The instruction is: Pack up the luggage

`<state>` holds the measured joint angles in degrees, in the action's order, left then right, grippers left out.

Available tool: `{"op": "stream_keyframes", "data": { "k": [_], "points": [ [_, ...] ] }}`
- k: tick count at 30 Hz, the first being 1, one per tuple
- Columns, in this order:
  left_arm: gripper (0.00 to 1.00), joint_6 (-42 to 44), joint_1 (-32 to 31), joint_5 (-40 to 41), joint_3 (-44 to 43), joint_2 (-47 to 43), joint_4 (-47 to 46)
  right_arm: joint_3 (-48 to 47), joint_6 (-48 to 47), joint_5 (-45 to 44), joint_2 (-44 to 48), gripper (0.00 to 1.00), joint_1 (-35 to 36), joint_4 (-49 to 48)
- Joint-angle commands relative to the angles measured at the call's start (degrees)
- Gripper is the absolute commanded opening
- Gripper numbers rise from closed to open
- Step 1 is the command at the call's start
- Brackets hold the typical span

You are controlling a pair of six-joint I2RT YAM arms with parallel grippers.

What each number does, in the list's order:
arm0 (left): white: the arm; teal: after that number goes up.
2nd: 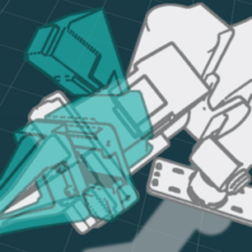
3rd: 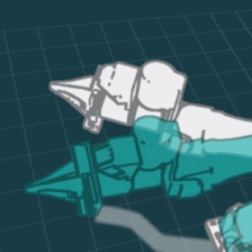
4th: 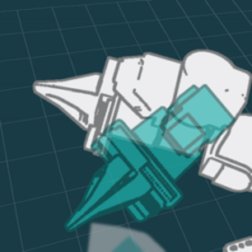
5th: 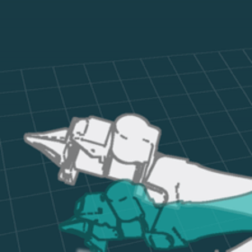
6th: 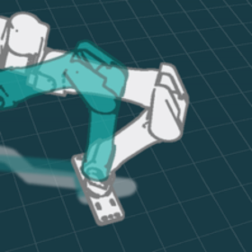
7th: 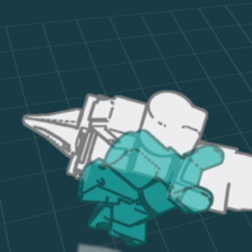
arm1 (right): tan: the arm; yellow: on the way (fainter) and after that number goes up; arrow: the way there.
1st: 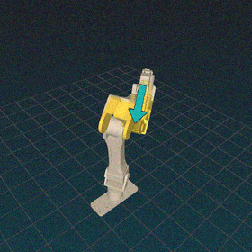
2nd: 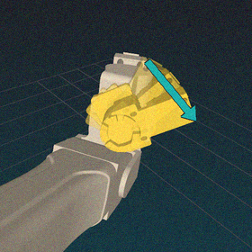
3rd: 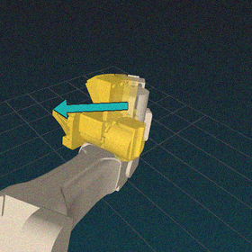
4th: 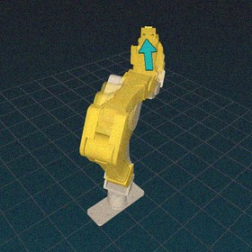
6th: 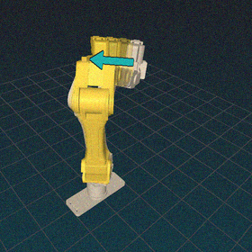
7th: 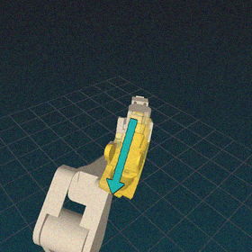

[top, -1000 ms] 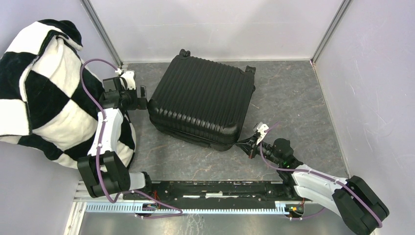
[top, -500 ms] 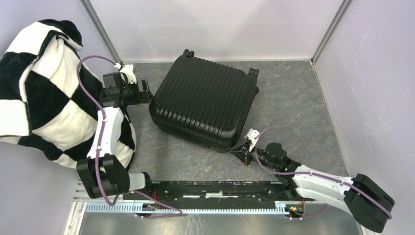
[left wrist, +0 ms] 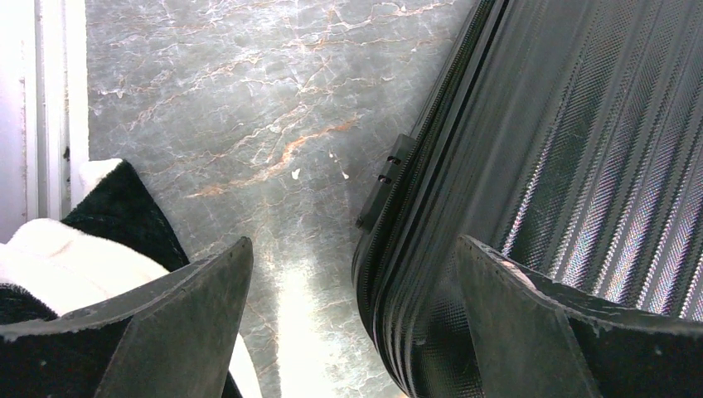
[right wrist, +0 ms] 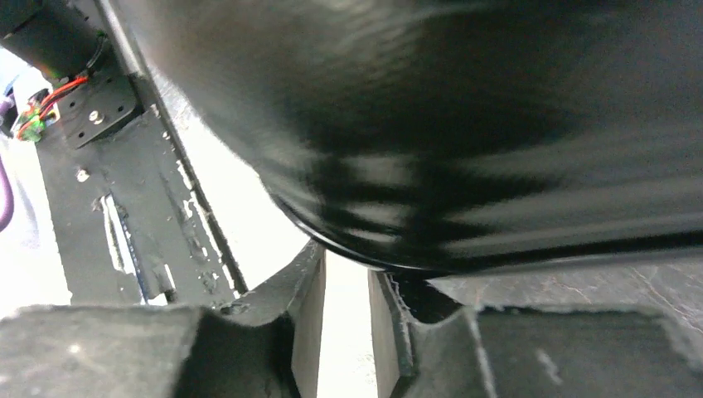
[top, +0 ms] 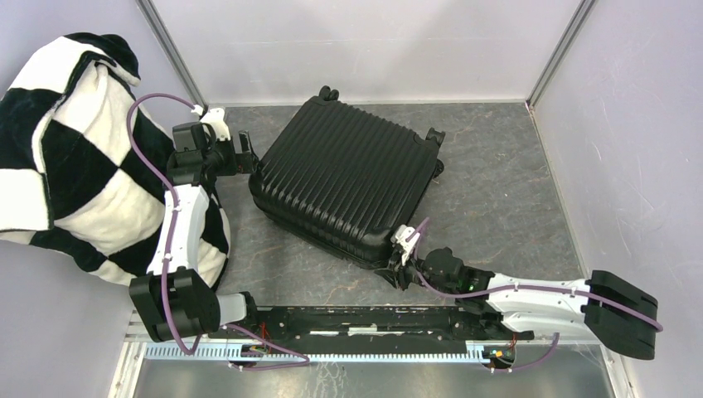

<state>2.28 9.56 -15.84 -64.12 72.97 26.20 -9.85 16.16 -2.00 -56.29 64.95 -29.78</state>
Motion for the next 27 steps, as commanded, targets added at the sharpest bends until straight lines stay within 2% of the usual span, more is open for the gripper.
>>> {"op": "stream_keyframes", "data": {
  "k": [1, 7, 9, 11, 16, 23, 27],
  "points": [
    [0.98, -0.52, -0.90, -1.60, 0.21, -1.75, 2.03, -3.25, 6.76, -6.29, 5.64, 0.37, -3.97, 6.87],
    [0.98, 0.33, -0.66, 6.47, -0.50, -0.79, -0.58, -3.79, 9.52, -2.20, 19.01, 0.48, -17.66, 24.30],
    [0.98, 0.57, -0.72, 9.32, -0.61, 0.15, -1.74, -3.57, 9.54, -3.28, 21.42, 0.49, -20.82, 29.01],
    [0.98, 0.68, -0.71, 11.50, -0.14, 1.12, -3.01, -3.54, 10.63, -4.98, 21.56, 0.45, -24.38, 31.65],
    [0.98, 1.32, -1.95, 15.14, 2.16, 3.42, -5.50, -6.91, 12.31, -3.33, 13.62, 0.41, -32.06, 29.45],
    [0.96, 2.25, -5.78, 17.90, 4.48, 7.49, -7.04, -14.53, 16.41, 8.35, -4.42, 0.33, -39.32, 15.33],
    [0.96, 2.40, -8.86, 15.38, 6.02, 7.33, -7.43, -20.58, 19.00, 12.62, -12.74, 0.30, -43.16, 10.39]
  ]
}}
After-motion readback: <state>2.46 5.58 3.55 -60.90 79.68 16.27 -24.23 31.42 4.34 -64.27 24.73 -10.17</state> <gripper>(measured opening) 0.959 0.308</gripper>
